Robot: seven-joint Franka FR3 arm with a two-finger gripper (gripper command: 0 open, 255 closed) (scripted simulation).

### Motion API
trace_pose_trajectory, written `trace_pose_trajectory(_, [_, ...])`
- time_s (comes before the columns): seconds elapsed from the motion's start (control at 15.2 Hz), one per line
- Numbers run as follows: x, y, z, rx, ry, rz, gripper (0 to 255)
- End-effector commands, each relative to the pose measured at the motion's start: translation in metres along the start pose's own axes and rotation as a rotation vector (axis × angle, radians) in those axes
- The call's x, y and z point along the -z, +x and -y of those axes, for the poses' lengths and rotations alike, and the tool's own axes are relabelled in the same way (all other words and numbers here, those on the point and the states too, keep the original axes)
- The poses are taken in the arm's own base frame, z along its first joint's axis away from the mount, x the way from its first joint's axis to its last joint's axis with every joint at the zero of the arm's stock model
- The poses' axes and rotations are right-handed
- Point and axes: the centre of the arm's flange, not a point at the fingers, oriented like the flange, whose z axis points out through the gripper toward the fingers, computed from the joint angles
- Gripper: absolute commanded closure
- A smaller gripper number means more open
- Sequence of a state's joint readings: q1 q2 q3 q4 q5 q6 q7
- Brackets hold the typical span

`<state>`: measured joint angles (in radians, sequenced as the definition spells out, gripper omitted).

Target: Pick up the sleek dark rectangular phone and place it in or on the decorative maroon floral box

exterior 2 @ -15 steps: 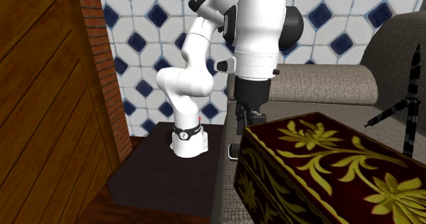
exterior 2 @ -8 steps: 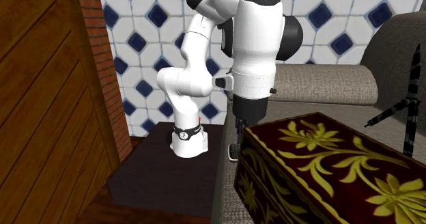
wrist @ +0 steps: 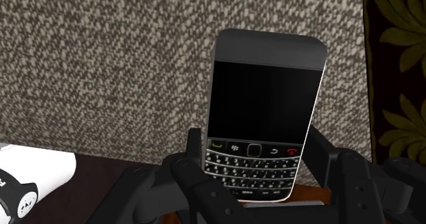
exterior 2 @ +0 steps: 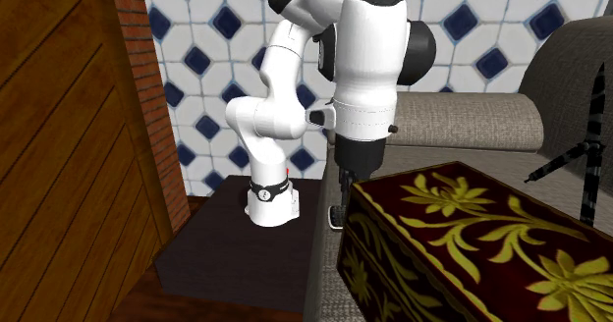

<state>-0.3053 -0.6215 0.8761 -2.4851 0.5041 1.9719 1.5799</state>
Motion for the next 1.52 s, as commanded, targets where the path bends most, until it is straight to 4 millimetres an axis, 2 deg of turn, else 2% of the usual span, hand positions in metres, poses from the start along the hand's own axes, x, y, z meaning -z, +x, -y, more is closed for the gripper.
trace_pose_trajectory(0.0, [0.008, 0.0, -0.001, 0.0, -0.001, 0.0, 255])
trace_pose_trajectory(1.45, [0.124, 0.001, -0.004, 0.0, -0.001, 0.0, 255])
